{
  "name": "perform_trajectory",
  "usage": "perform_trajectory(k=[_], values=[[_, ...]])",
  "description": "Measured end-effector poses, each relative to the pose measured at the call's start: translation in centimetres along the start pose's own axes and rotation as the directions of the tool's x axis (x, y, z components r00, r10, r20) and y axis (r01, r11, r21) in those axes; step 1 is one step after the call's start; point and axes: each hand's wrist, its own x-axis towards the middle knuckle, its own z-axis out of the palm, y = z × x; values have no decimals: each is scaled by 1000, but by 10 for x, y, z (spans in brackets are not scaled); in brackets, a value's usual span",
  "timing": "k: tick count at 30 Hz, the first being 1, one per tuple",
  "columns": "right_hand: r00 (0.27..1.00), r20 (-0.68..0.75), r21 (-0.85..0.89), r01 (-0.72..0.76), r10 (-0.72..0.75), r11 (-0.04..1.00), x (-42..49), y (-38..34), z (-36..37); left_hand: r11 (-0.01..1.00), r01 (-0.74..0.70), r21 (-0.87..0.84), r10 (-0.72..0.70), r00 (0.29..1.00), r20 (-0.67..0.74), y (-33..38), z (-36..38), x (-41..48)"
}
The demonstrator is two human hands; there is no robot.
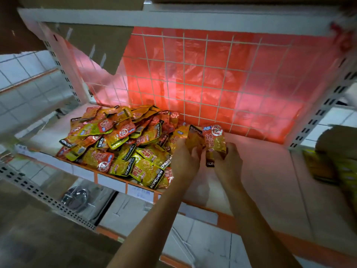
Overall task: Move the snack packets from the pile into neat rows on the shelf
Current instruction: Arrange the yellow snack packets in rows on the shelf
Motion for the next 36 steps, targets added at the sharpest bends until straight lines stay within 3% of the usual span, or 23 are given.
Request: perform_trajectory(k=[4, 17, 36], values=[[990, -117, 24, -77, 79, 997, -11, 18, -42, 985, 27, -170, -8, 994, 113, 19, 21, -21], [899, -395, 151, -142, 191, 978, -44, 93, -212, 944, -23, -329, 163, 900, 403, 121, 126, -131], [759, -582, 165, -241, 291, 956, -123, 237, -499, 893, 108, -436, 235, 715, 658, 259, 295, -371]])
